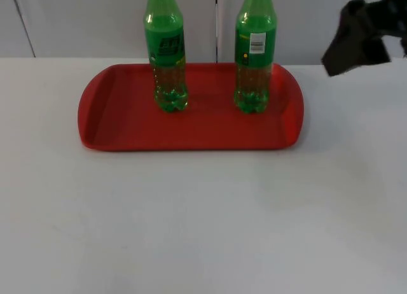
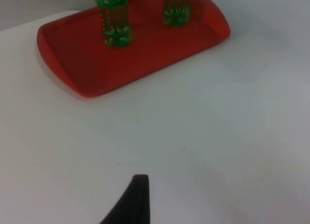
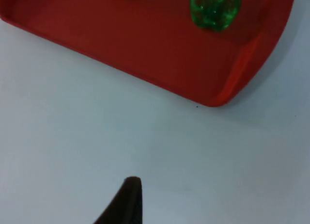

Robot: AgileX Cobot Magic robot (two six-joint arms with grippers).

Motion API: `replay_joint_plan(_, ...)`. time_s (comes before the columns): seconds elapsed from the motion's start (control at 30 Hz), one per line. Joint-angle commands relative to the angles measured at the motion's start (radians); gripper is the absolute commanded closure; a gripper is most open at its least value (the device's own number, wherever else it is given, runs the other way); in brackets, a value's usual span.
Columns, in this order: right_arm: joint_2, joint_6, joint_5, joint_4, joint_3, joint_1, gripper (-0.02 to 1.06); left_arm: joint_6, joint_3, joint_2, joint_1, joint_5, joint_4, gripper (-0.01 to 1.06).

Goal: Place the bottle upright on the tray.

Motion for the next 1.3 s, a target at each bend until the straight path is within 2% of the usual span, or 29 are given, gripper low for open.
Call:
replay_joint_plan(0.0,-0.080,-0.008,-0.012,0.003,0.042,0.008,-0.01,0.000,0.005,-0.005,-0.002,-0.007,-0.007,0.00)
replay_joint_plan(0.5,-0.555,-0.008,0.012,0.020,0.202,0.008,-0.01,0.000,0.005,-0.005,-0.002,-0.007,-0.007,0.00)
replay_joint_plan(0.8,-0.786,-0.018,0.108,0.019,0.207,0.008,-0.01,0.000,0.005,-0.005,-0.002,-0.007,-0.007,0.00)
replay_joint_plan(1.27,-1.018,-0.026,0.283,0.019,0.207,0.008,-0.01,0.000,0.005,-0.005,-0.002,-0.007,-0.007,0.00)
